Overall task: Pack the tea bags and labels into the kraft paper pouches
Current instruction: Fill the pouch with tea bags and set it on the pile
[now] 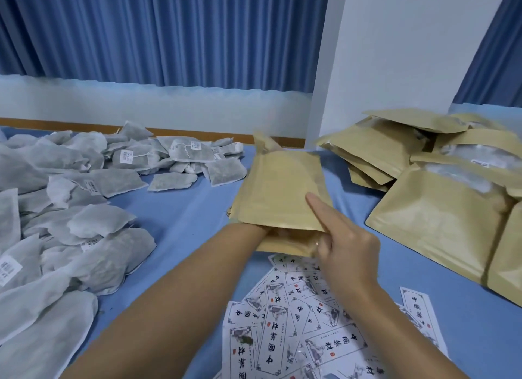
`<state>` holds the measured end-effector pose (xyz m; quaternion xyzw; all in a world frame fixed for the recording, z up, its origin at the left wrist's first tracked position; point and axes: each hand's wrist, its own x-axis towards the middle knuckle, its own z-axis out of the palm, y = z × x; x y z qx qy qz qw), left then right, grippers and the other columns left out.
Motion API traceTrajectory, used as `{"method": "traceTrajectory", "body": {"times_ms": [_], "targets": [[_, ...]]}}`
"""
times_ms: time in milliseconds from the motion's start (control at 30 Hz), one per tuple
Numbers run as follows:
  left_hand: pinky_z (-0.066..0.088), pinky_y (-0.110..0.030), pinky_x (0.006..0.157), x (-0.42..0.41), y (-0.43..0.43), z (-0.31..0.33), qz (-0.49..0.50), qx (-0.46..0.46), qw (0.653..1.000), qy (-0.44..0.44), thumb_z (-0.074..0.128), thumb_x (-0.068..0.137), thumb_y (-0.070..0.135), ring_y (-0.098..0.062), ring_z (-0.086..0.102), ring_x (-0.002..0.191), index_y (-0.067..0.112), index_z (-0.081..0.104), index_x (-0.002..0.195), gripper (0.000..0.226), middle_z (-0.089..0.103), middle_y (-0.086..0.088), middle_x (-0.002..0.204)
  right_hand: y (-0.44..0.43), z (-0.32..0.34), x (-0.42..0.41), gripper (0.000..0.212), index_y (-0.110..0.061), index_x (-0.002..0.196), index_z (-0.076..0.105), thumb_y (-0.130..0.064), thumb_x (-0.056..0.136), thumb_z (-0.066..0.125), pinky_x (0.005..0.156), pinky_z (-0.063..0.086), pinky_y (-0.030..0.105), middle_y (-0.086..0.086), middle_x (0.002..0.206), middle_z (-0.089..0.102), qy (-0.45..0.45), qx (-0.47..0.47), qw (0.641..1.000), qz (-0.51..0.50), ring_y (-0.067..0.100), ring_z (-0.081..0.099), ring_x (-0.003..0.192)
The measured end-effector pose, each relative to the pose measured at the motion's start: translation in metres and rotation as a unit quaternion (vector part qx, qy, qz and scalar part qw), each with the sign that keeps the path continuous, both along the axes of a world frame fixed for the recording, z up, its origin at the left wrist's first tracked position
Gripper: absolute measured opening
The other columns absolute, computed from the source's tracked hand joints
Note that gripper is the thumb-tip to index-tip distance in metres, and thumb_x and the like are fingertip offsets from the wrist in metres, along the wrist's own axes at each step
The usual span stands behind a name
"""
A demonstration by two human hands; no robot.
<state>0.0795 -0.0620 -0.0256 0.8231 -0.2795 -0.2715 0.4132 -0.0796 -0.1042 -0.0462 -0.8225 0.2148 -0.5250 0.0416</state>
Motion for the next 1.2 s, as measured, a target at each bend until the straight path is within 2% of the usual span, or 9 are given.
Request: {"method": "traceTrajectory", "body": {"times_ms": [133, 200, 267, 333, 433, 533, 733, 967, 1200], "targets": [[0.027, -0.025, 0.099, 0.002, -0.016, 0.001, -0.096, 0.03, 0.98, -0.172, 0.053, 0.099, 0.048, -0.021, 0.041, 0.134, 0.027, 0.039, 0.145, 0.052, 0.044, -0.001, 0.146, -0.003, 0.004, 0.004, 0.077, -0.034, 0.143, 0.054, 0.004, 0.077, 0.045, 0.07, 0.047, 0.03, -0.017, 0.113, 0.066, -0.018, 0.141, 0.99, 0.003, 0.008, 0.056, 0.085], [0.025, -0.024, 0.099, -0.006, -0.022, 0.007, -0.158, -0.018, 0.955, -0.251, 0.044, 0.102, 0.047, -0.019, 0.042, 0.133, 0.033, 0.044, 0.141, 0.041, 0.046, 0.003, 0.146, -0.011, 0.004, 0.006, 0.08, -0.032, 0.147, 0.049, 0.01, 0.079, 0.045, 0.101, 0.044, 0.025, -0.018, 0.147, 0.051, -0.017, 0.187, 0.98, 0.063, 0.001, 0.05, 0.128], [0.025, -0.024, 0.107, -0.012, -0.018, 0.008, -0.223, -0.08, 0.935, -0.265, 0.038, 0.105, 0.041, -0.016, 0.041, 0.134, 0.033, 0.044, 0.141, 0.038, 0.046, 0.006, 0.147, -0.017, 0.004, 0.009, 0.082, -0.027, 0.145, 0.054, 0.018, 0.077, 0.042, 0.113, 0.034, 0.019, -0.013, 0.153, 0.047, -0.017, 0.214, 0.971, 0.109, -0.008, 0.04, 0.136], [0.033, -0.033, 0.112, -0.02, -0.006, -0.001, -0.278, -0.096, 0.899, -0.324, 0.041, 0.103, 0.032, -0.018, 0.045, 0.131, 0.027, 0.046, 0.14, 0.038, 0.051, 0.001, 0.143, -0.022, 0.0, 0.012, 0.082, -0.025, 0.142, 0.058, 0.021, 0.076, 0.04, 0.11, 0.029, 0.007, -0.01, 0.153, 0.045, -0.004, 0.216, 0.971, 0.101, -0.021, 0.034, 0.132], [0.053, -0.041, 0.082, -0.029, 0.021, -0.021, -0.304, -0.081, 0.871, -0.378, 0.048, 0.096, 0.03, -0.024, 0.06, 0.093, 0.023, 0.059, 0.105, 0.016, 0.066, 0.001, 0.1, -0.029, -0.009, 0.015, 0.085, -0.03, 0.14, 0.058, 0.021, 0.076, 0.04, 0.094, 0.027, -0.004, -0.01, 0.154, 0.045, 0.008, 0.225, 0.972, 0.072, -0.033, 0.033, 0.117], [0.05, -0.036, 0.089, -0.03, 0.049, -0.039, -0.358, -0.113, 0.855, -0.357, 0.054, 0.099, 0.039, -0.012, 0.059, 0.107, 0.02, 0.068, 0.113, 0.027, 0.066, 0.009, 0.116, -0.029, -0.014, 0.015, 0.09, -0.042, 0.139, 0.056, 0.017, 0.074, 0.041, 0.077, 0.039, 0.002, -0.02, 0.152, 0.045, 0.04, 0.22, 0.974, 0.041, -0.018, 0.047, 0.108], [0.033, -0.023, 0.11, -0.037, 0.07, -0.051, -0.329, -0.086, 0.884, -0.32, 0.074, 0.071, 0.07, 0.001, 0.041, 0.122, 0.032, 0.063, 0.125, 0.067, 0.053, 0.02, 0.128, -0.028, -0.018, 0.014, 0.094, -0.051, 0.139, 0.052, 0.015, 0.073, 0.044, 0.064, 0.047, 0.022, -0.029, 0.15, 0.042, 0.095, 0.2, 0.975, 0.021, 0.003, 0.059, 0.109], [0.04, -0.031, 0.091, -0.044, 0.062, -0.044, -0.238, -0.006, 0.931, -0.276, 0.081, 0.06, 0.07, -0.008, 0.046, 0.099, 0.032, 0.057, 0.092, 0.055, 0.051, 0.017, 0.1, -0.028, -0.02, 0.012, 0.093, -0.055, 0.139, 0.05, 0.011, 0.073, 0.043, 0.06, 0.044, 0.021, -0.033, 0.149, 0.04, 0.126, 0.195, 0.973, 0.016, 0.008, 0.062, 0.103], [0.046, -0.023, 0.057, -0.043, 0.062, -0.044, -0.147, -0.126, 0.974, -0.113, 0.087, 0.075, 0.035, 0.0, 0.049, 0.054, 0.024, 0.058, 0.071, 0.031, 0.057, 0.014, 0.06, -0.028, -0.022, 0.012, 0.096, -0.059, 0.14, 0.044, 0.011, 0.075, 0.046, 0.059, 0.041, 0.017, -0.034, 0.149, 0.04, 0.139, 0.196, 0.97, 0.021, 0.007, 0.06, 0.11]]}}
